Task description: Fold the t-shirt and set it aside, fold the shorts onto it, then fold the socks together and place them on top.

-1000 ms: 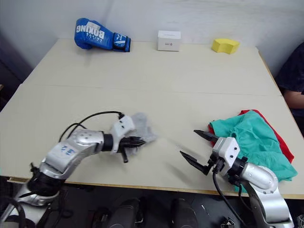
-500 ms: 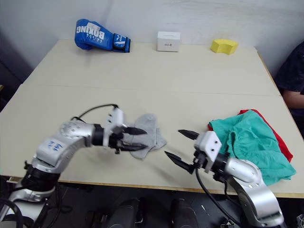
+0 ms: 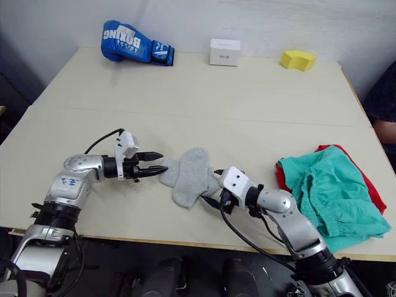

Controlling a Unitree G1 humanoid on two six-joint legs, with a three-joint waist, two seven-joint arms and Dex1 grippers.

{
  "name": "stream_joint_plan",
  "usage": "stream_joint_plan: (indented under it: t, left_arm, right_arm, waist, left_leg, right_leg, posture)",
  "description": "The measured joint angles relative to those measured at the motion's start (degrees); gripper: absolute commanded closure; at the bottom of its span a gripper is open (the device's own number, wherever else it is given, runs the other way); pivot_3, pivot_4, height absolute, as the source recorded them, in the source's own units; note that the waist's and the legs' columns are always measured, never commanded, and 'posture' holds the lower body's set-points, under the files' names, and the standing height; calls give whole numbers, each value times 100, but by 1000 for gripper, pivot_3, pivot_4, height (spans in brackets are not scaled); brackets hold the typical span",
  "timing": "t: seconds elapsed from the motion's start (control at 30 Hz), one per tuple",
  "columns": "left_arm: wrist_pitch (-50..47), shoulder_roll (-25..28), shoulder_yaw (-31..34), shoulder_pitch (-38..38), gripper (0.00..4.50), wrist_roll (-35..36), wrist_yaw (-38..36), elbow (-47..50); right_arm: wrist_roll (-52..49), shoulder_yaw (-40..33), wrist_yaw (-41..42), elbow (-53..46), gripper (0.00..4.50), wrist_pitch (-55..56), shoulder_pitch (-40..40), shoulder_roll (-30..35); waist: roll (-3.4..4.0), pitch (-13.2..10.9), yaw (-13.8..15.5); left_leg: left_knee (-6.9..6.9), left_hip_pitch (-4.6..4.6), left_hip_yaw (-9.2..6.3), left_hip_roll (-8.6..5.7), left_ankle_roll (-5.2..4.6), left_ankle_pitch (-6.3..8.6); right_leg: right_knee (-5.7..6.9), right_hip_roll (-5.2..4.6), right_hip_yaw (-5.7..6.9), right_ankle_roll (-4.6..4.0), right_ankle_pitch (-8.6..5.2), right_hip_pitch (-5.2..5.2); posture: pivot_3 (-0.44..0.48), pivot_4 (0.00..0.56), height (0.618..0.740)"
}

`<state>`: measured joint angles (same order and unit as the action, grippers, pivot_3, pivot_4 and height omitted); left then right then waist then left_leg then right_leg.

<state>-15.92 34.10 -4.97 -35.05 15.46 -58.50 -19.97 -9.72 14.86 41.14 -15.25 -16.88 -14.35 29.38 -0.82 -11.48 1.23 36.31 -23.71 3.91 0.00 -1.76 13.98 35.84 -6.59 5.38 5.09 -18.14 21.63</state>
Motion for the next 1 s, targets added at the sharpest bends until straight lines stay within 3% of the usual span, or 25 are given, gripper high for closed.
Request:
stream_joint_plan:
  t: [0.13,0.3,0.6,0.83,1.0]
  left_arm:
    - [-54,-177,40,-381,1774,3,-60,-391]
    - [88,-421,-45,-994,1774,-191,-208,-1272]
    - [646,-1071,-172,-1811,1774,-679,-93,-2654]
    - [867,-1297,-167,-2109,1774,-839,-95,-3110]
    - [931,-1414,-203,-2109,1774,-980,-99,-3269]
  right_arm:
    - [-500,-96,396,-194,0,24,77,-81]
    - [-1172,-63,534,-734,0,-1242,179,-30]
    - [-3466,-871,-333,-1500,0,-4674,79,-212]
    - [-4492,-1656,-946,-1621,0,-5689,65,-229]
    - [-4463,-1280,-1537,-1217,0,-5926,-201,-920]
  waist:
    - [0,0,-10]
    - [0,0,3]
    - [-2,0,8]
    - [-2,0,-1]
    - [-5,2,-32]
  left_leg:
    - [-2,11,0,7,-8,2]
    - [2,14,0,6,-18,4]
    - [4,5,-4,5,-33,14]
    - [4,-15,-2,5,-35,15]
    - [8,-60,9,-2,-31,-6]
  right_leg:
    - [1,5,2,-1,-1,0]
    - [7,4,1,-2,-1,0]
    - [-2,-4,2,-2,0,2]
    - [3,-4,1,-2,0,28]
    - [44,-2,0,-2,0,88]
  posture:
    - [0,150,740]
    - [0,150,740]
    - [0,150,740]
    - [0,150,740]
    - [0,150,740]
